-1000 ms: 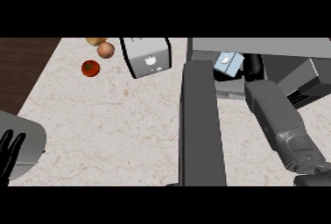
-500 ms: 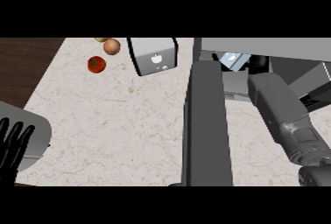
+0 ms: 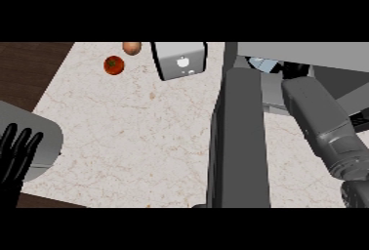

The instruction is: Pick up the milk, place it into the microwave and close the microwave

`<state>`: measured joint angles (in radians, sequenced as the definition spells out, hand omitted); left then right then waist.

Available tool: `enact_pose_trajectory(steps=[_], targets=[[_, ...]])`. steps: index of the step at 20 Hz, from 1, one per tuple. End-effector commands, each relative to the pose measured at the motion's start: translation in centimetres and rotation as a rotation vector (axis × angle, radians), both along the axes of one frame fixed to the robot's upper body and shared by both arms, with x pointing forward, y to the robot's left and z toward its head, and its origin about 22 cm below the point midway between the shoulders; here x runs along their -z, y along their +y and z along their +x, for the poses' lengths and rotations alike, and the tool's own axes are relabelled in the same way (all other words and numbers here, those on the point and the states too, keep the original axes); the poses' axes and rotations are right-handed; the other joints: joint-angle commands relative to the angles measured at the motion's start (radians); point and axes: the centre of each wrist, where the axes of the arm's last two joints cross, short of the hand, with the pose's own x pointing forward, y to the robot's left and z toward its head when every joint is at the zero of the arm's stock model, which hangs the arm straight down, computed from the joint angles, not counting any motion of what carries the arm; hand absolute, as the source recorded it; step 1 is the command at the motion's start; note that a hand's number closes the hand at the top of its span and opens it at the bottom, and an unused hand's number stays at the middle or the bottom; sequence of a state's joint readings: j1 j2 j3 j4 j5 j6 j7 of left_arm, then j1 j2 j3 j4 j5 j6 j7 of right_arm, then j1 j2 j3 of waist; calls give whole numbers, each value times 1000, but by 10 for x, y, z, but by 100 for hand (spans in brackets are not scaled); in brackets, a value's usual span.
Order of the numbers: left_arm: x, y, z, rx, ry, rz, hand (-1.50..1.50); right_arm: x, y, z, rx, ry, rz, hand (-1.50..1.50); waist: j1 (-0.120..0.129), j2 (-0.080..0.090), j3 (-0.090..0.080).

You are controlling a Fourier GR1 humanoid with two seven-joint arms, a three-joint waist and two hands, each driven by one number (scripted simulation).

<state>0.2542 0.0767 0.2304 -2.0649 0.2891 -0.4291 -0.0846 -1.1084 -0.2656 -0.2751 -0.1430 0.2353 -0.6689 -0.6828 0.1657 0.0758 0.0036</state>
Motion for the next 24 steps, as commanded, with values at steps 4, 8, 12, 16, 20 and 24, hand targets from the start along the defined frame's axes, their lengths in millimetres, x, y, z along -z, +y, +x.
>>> enact_pose_trajectory(steps=[4, 8, 12, 16, 20, 24], targets=[[-1, -5, 6, 14, 1, 32, -150, -6, -2, 3, 96, -8, -76, -150, 27, 17, 2], [-1, -14, 14, 44, 8, 32, -150, -5, 23, 4, -19, 101, 62, -150, 19, 13, 5], [1, -16, 15, 33, 1, 35, -150, 1, 24, 2, -92, 141, 131, -150, 12, 7, 4], [4, -25, 21, 60, 3, 38, -150, 5, 30, 1, -117, 142, 162, -150, 2, 7, 3], [1, -29, 23, 49, 3, 42, -150, 16, 16, -5, -120, 164, 159, -150, -6, 7, 4], [5, -37, 24, 62, 30, 44, -150, 8, 8, -2, -126, 155, 166, -150, -21, -5, 3]])
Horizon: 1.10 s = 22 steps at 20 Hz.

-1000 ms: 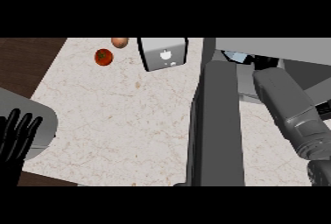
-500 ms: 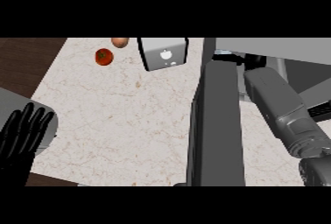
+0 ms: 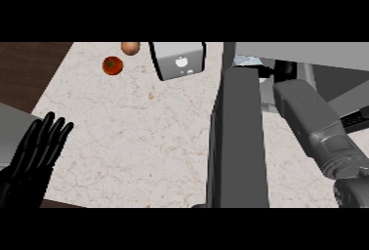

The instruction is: Pick up the milk, place it into the microwave and close the microwave

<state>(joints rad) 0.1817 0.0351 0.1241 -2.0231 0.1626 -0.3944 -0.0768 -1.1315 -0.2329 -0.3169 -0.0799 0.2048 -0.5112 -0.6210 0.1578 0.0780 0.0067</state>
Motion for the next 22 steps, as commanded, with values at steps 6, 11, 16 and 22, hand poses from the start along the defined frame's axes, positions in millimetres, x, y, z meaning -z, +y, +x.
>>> enact_pose_trajectory(steps=[6, 11, 16, 22], targets=[[1, -17, -2, 21, 3, -1, -150, 22, -18, -12, -5, 27, 3, -150, -16, -13, 0], [3, -21, -3, 27, -14, 0, -150, 11, -35, -9, -43, 33, 49, -150, -21, -17, -1], [5, -28, 3, 19, 8, -5, -150, 33, -31, -19, -87, 15, 80, -150, -48, -23, -1], [9, -31, 1, 38, 27, 24, -150, 57, -27, -32, -112, 33, 139, -150, -73, -39, -2]])
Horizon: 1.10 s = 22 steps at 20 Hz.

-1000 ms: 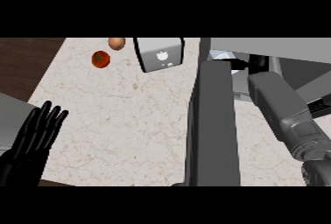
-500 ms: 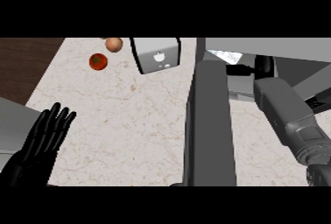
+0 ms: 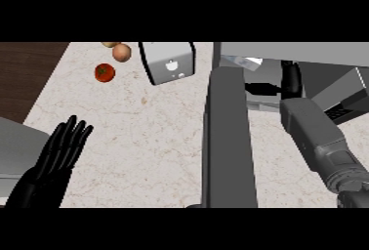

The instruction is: Pick up the milk, place it into the microwave and close the microwave

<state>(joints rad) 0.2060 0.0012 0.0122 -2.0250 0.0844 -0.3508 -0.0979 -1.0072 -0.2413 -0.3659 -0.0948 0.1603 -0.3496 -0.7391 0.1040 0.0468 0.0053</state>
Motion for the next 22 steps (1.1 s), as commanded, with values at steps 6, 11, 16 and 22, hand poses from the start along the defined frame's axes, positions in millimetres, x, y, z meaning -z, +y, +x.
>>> enact_pose_trajectory(steps=[6, 11, 16, 22], targets=[[15, -13, 8, 68, 57, 7, -150, 32, 14, -18, -135, 7, 135, -150, -41, -19, -2], [17, -18, 21, 147, 60, 38, -150, 51, 15, -31, -172, 2, 197, -150, -59, -27, -3], [26, -31, 42, 256, 91, 100, 150, 78, 7, -55, -199, -13, 247, -150, -95, -40, -4], [50, -41, 49, 322, 116, 180, 150, 97, 2, -75, -240, -35, 240, -150, -108, -47, -6]])
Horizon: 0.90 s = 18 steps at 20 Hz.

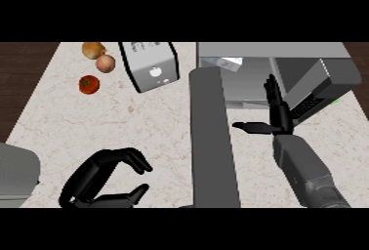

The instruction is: Pick up the milk, place it into the microwave and close the microwave

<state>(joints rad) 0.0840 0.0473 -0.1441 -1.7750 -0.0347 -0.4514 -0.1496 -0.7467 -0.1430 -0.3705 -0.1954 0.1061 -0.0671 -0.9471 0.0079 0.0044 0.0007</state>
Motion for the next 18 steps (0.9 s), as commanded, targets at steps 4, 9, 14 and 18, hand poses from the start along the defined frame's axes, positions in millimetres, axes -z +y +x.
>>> enact_pose_trajectory(steps=[4, 9, 14, 18], targets=[[18, -28, 11, 45, 48, 36, 150, 23, -9, -32, -56, -11, 33, -150, -36, -15, -3], [12, -57, 24, 128, 46, 175, 150, 27, -19, -52, -61, -21, 25, -150, -37, -14, -2], [54, -67, 37, 199, 95, 221, 150, 27, -35, -83, -81, -44, -9, -150, -60, -15, -4], [59, -97, 28, 264, 119, 208, 150, 2, -36, -95, -60, -73, 12, -150, -60, -16, -5]])
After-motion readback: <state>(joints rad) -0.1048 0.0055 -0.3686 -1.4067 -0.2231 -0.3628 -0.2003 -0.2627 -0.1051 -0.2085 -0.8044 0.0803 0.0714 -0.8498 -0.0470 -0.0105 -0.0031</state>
